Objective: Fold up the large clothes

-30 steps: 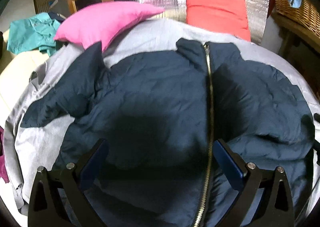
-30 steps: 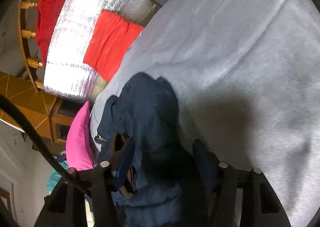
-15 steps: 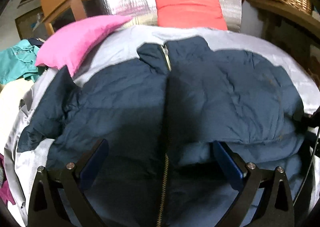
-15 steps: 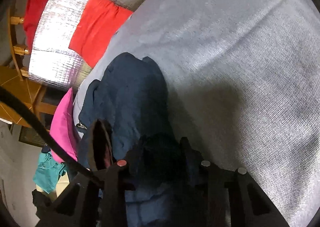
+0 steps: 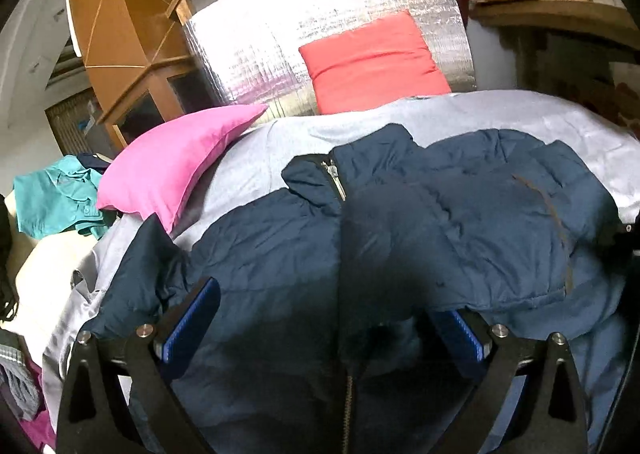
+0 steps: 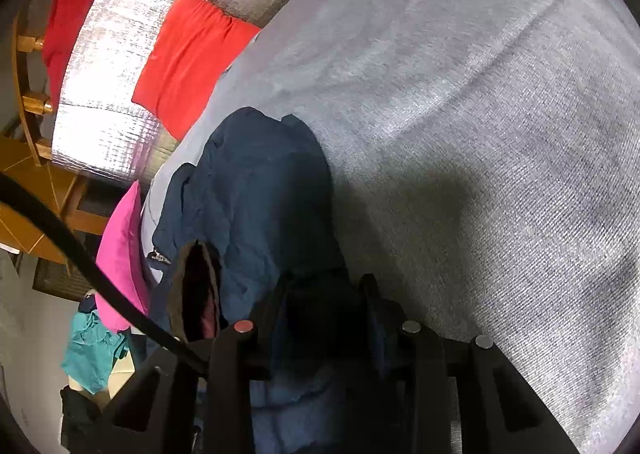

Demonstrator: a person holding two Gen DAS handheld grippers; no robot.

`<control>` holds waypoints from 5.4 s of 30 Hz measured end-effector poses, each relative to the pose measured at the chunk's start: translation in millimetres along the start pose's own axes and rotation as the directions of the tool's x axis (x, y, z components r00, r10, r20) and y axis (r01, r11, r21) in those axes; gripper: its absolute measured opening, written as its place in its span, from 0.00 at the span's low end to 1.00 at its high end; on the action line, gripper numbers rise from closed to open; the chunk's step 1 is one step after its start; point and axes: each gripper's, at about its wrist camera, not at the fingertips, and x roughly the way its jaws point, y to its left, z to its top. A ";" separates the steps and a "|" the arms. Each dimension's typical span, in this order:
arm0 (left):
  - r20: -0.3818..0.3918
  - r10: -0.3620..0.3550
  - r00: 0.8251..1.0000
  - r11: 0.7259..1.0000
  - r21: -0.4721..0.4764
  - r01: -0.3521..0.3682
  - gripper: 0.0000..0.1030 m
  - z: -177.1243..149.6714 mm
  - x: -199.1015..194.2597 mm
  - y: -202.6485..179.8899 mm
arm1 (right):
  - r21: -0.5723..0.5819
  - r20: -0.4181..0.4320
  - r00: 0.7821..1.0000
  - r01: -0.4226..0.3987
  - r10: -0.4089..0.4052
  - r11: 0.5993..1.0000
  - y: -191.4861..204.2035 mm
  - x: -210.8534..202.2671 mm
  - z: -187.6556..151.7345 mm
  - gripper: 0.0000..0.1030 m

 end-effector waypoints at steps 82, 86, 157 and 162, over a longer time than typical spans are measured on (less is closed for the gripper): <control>-0.128 -0.837 0.533 0.340 -0.884 0.322 0.66 -91.0 79.0 169.1 | -0.086 0.010 0.997 0.075 -0.074 0.994 24.1 4.5 -5.4 0.36; -0.096 -0.868 0.487 0.275 -0.910 0.311 0.68 -95.7 78.5 176.0 | -0.090 0.012 0.997 0.081 -0.081 0.993 25.1 5.3 -5.2 0.36; -0.126 -0.358 0.925 0.780 -0.586 0.222 0.43 -40.5 28.4 211.6 | -0.097 0.009 0.995 0.103 -0.102 0.990 31.5 -0.3 -8.6 0.36; -0.142 -0.368 0.919 0.795 -0.560 0.232 0.43 -42.1 28.5 204.2 | -0.106 0.011 0.994 0.106 -0.105 0.989 31.5 -1.9 -8.4 0.36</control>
